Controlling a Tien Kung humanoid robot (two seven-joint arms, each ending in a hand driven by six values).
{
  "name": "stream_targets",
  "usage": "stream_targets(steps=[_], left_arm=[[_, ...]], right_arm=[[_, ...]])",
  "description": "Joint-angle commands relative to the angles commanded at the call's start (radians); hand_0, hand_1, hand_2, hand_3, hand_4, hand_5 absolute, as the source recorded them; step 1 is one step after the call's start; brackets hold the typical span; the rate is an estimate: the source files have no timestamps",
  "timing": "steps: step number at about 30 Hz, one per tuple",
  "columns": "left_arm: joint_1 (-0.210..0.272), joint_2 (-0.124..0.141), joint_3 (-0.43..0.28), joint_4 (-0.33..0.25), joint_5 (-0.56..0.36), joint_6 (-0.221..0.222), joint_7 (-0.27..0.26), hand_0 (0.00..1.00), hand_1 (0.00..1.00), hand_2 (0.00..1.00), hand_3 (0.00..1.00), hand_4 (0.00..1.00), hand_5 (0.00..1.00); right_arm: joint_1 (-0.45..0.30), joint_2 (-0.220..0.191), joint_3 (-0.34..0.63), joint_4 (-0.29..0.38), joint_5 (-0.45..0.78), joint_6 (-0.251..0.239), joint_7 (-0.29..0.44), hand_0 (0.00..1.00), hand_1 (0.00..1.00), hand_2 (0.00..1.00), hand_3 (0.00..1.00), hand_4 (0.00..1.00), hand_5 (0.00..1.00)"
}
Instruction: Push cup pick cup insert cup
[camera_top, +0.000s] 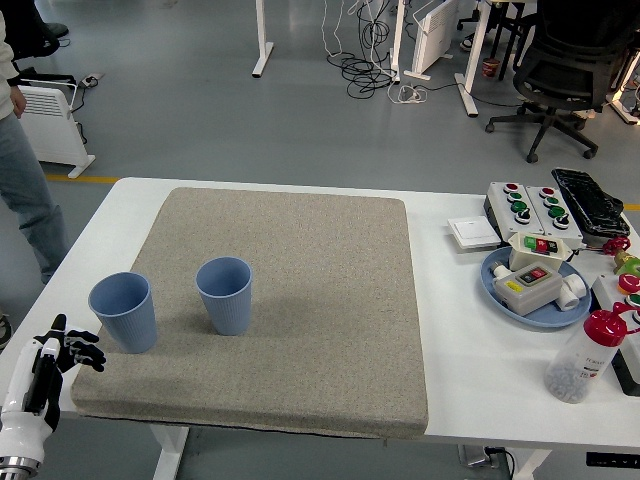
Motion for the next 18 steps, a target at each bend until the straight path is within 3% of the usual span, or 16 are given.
stream_targets(steps=[18], left_arm=[[-0.159, -0.018, 0.064, 0.210, 0.033, -0.011, -0.004, 0.398, 0.399, 0.384, 0.373, 0.539, 0.998]], right_arm=[[0.000, 0.003, -0.007, 0.001, 0.015, -0.001, 0.004, 0.752, 0.697, 0.722, 0.585, 0.100, 0.499]])
